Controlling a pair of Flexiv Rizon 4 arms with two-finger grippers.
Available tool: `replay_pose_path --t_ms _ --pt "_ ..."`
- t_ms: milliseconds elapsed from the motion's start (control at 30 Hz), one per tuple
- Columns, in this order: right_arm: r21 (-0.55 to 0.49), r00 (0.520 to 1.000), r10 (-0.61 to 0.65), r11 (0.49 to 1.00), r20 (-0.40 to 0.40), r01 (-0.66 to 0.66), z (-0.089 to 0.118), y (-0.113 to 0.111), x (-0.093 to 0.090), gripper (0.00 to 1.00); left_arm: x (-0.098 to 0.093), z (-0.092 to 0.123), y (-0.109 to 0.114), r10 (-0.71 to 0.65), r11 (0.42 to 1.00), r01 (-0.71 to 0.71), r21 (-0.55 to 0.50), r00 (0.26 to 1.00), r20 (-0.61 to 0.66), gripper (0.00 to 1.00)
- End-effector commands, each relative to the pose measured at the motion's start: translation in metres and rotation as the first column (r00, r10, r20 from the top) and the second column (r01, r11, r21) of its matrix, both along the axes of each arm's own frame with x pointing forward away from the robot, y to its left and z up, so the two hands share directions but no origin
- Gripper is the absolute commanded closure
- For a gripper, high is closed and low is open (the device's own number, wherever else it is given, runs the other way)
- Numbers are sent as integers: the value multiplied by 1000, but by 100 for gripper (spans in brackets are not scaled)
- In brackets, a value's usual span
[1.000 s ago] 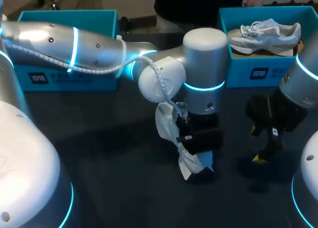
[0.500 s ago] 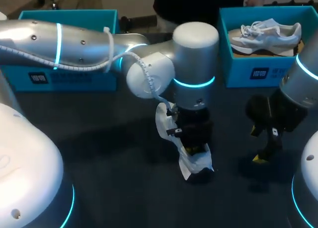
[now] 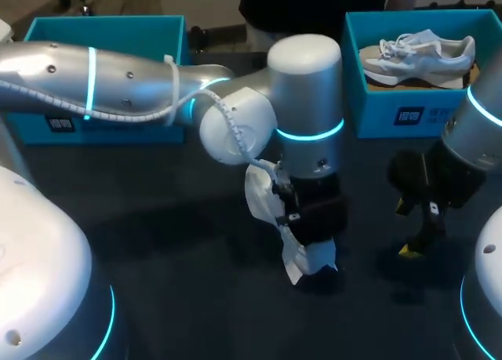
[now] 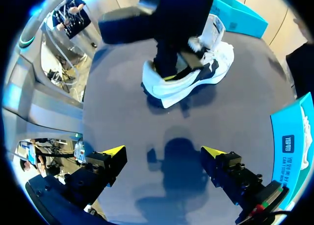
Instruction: Take the shoe out of the shoebox, open the shoe tongue, remove and reinsert the insole, then place the shoe into the shoebox
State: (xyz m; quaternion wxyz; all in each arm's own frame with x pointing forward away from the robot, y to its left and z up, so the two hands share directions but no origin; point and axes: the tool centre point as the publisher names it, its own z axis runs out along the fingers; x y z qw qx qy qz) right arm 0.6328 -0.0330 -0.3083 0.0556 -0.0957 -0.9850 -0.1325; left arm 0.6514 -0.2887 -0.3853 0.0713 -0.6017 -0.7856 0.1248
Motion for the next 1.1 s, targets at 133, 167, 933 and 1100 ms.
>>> replay_pose_path --t_ms 133,167,933,1100 --pt "-2 1000 0 1000 0 0 -1 1 0 0 7 -42 2 5 995 -5 103 1000 3 100" --pt "-2 1000 0 1000 0 0 -1 1 0 0 8 -42 4 5 995 -5 104 1000 2 100" --pt "-2 1000 0 1000 0 0 -1 1 0 0 32 12 18 111 989 -103 -104 991 81 100" --pt "-2 1000 0 1000 0 0 -1 1 0 0 23 -3 4 209 964 -187 -190 972 103 100"
